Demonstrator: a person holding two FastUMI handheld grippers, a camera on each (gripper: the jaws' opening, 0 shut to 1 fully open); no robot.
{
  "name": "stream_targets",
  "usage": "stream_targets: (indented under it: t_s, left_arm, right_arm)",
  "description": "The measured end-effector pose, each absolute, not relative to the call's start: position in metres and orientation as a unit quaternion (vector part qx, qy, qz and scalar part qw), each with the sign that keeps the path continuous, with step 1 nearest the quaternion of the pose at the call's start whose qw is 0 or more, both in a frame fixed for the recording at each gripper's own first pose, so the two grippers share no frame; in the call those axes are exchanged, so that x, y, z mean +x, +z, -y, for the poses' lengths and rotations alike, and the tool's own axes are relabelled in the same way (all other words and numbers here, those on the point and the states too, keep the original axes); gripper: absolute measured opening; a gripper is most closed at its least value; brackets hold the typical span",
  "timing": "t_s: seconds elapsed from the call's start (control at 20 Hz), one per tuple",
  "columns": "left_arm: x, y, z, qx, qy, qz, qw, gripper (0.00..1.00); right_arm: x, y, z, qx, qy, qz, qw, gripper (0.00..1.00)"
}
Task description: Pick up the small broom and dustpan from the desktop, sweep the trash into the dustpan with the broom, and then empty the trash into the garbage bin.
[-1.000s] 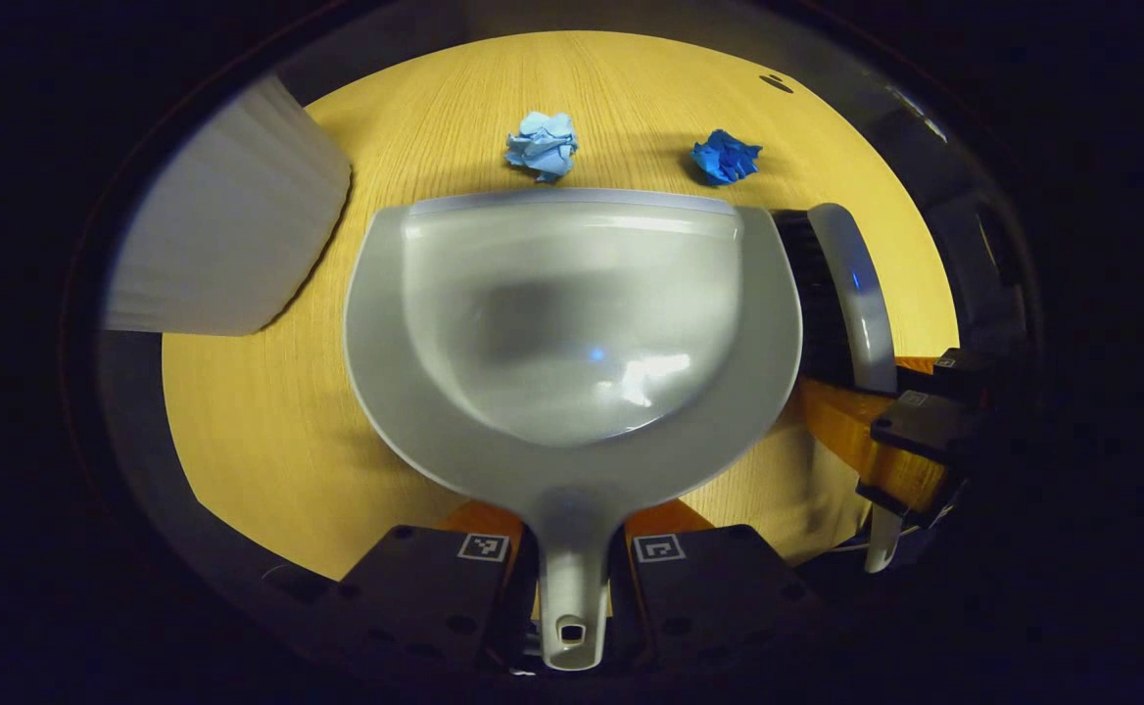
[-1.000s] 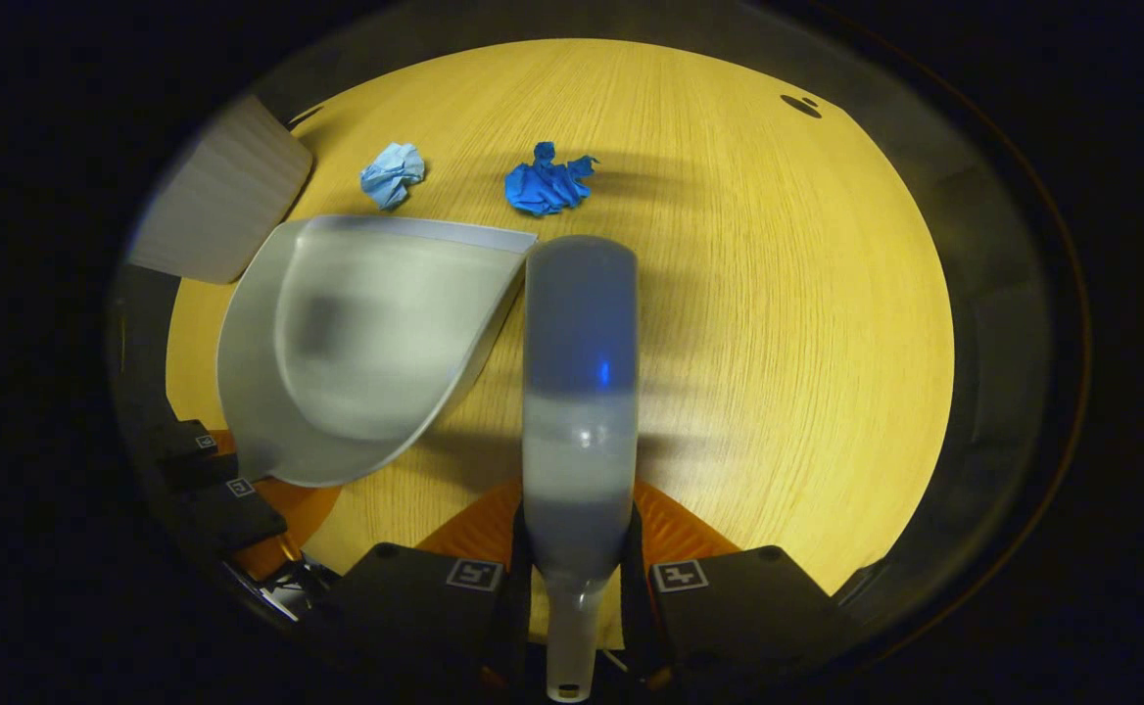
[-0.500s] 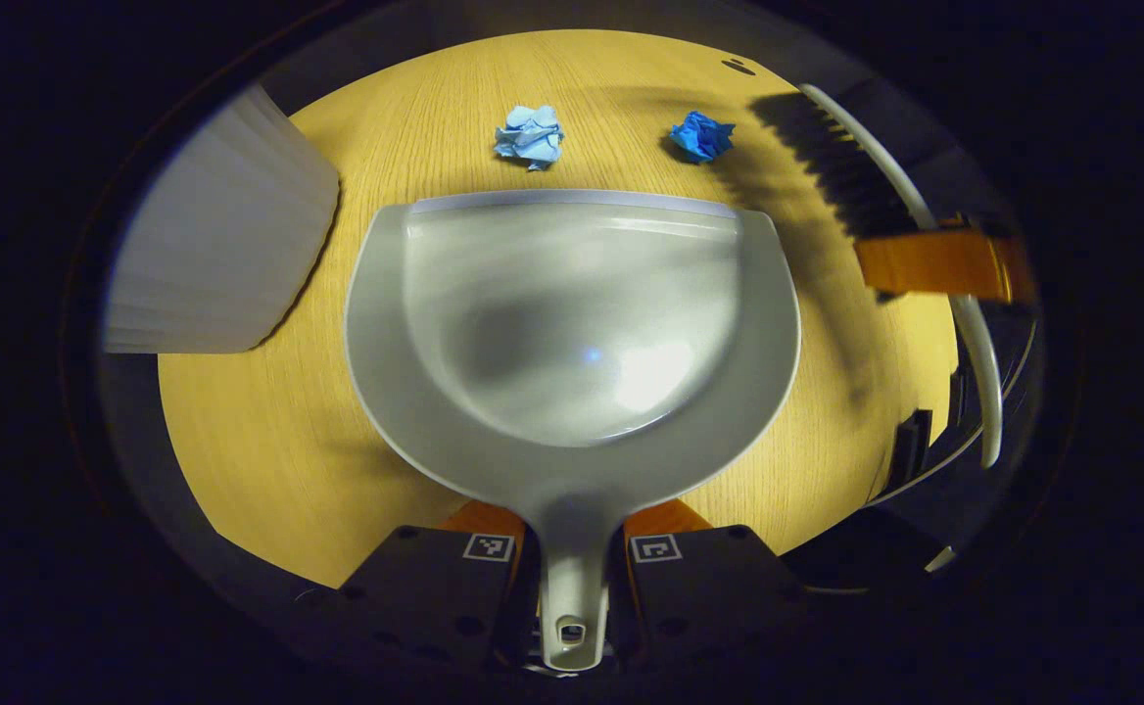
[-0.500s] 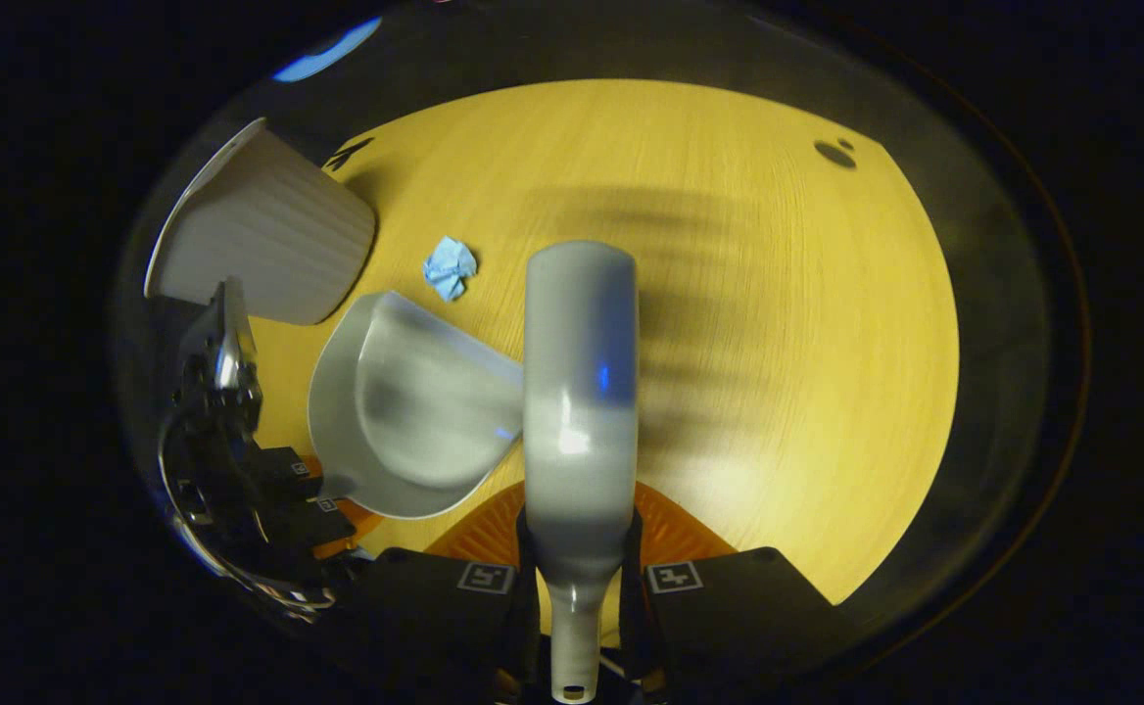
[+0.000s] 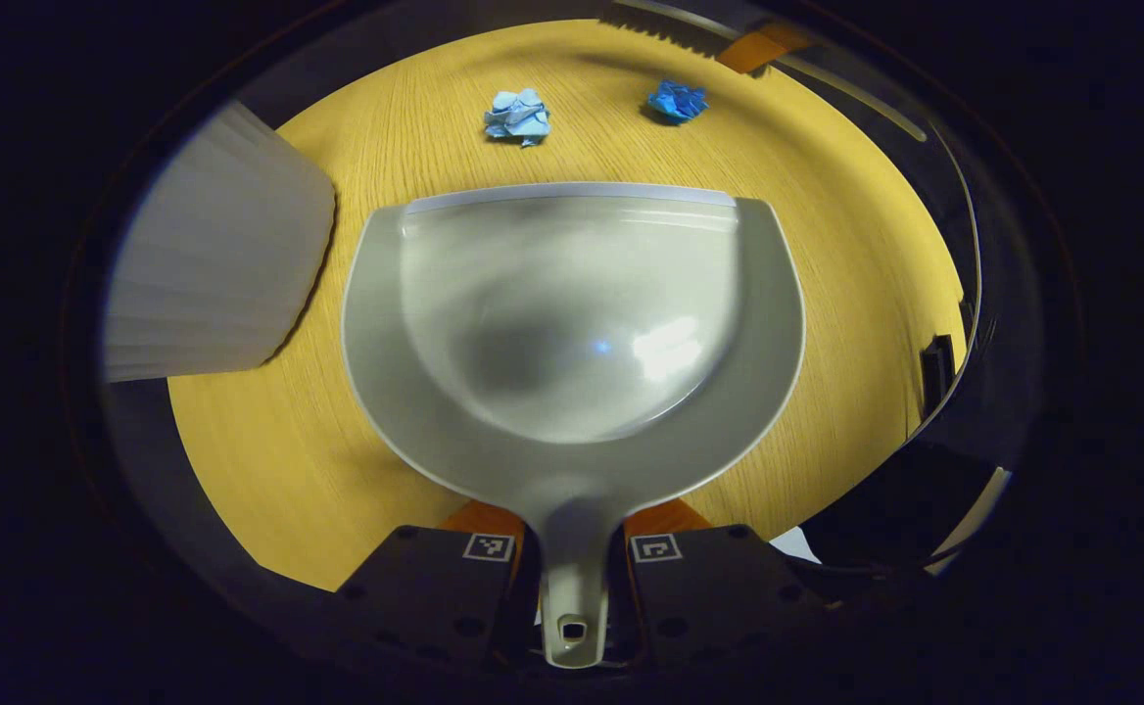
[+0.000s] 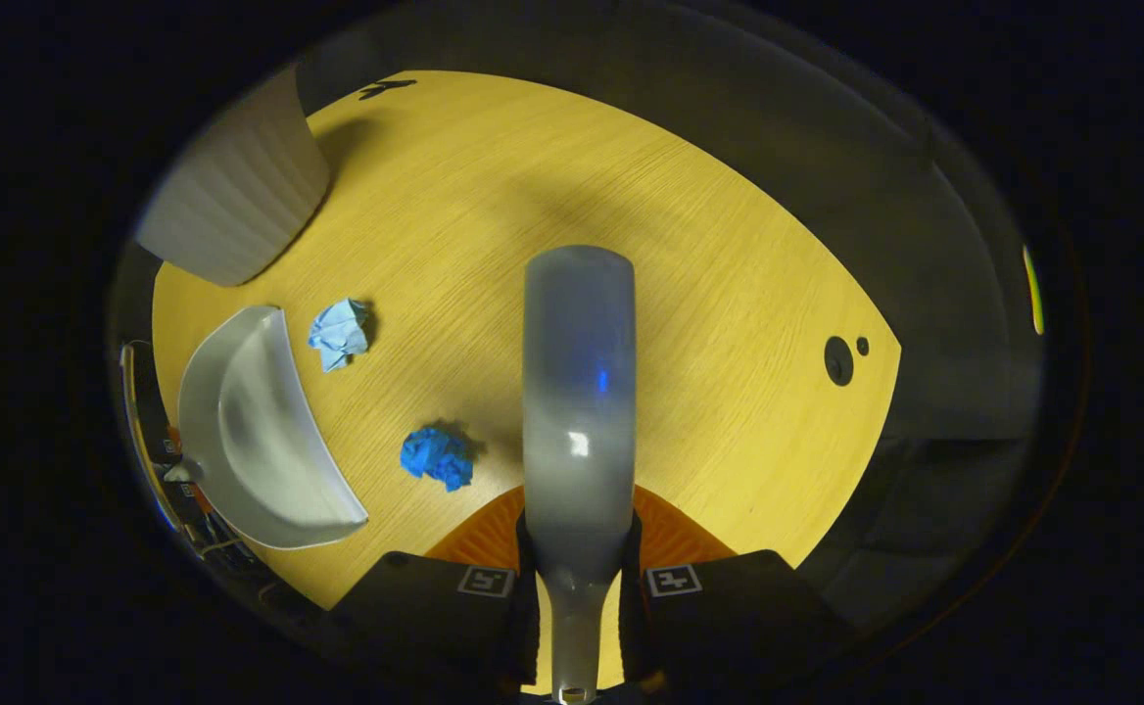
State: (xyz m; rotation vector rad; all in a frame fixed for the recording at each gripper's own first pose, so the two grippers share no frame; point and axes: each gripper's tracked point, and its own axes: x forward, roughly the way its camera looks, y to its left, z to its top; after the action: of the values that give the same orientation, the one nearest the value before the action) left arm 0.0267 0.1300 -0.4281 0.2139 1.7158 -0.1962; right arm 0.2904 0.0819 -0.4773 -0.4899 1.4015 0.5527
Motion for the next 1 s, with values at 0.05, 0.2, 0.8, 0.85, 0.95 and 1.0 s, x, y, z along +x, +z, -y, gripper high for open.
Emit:
stream_targets:
  t_s: [0.05, 0.2, 0.8, 0.85, 0.95, 1.0]
  left_arm:
    - [0.027, -0.428, -0.13, 0.096, -0.089, -0.753, 0.645, 0.27]
    - [0.028, -0.428, -0.132, 0.113, -0.102, -0.753, 0.641, 0.27]
    - [0.031, -0.429, -0.131, 0.137, -0.113, -0.752, 0.635, 0.27]
    - [0.031, -0.428, -0.131, 0.138, -0.113, -0.75, 0.637, 0.27]
    - [0.032, -0.429, -0.132, 0.148, -0.114, -0.744, 0.642, 0.27]
    - [0.034, -0.428, -0.132, 0.156, -0.116, -0.738, 0.647, 0.27]
  right_arm:
    - [0.292, -0.489, -0.084, -0.24, 0.252, -0.632, 0.692, 0.35]
    - [0.287, -0.509, -0.098, -0.291, 0.29, -0.632, 0.657, 0.35]
    - [0.245, -0.5, -0.16, -0.335, 0.498, -0.607, 0.52, 0.34]
    - [0.239, -0.502, -0.152, -0.328, 0.508, -0.622, 0.497, 0.34]
    - [0.234, -0.497, -0.153, -0.29, 0.523, -0.645, 0.476, 0.38]
    - [0.23, -0.493, -0.155, -0.259, 0.531, -0.659, 0.466, 0.35]
